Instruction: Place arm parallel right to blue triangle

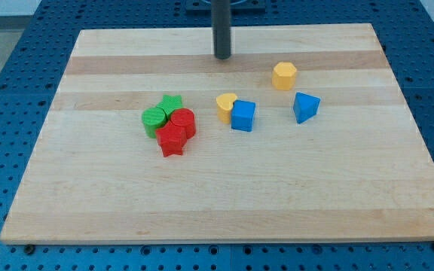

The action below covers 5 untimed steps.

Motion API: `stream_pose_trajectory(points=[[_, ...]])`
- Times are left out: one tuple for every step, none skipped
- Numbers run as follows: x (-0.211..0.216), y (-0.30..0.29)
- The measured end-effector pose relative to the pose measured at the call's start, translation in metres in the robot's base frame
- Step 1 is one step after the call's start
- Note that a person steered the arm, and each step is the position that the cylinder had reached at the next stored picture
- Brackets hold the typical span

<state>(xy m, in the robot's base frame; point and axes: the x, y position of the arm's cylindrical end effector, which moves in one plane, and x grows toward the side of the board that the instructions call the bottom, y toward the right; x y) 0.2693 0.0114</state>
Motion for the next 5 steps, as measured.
stream_pose_trajectory(points=[[0.002,0.103],[0.038,0.183],[0.115,0.212],[0.171,0.205],[0.182,0.175]])
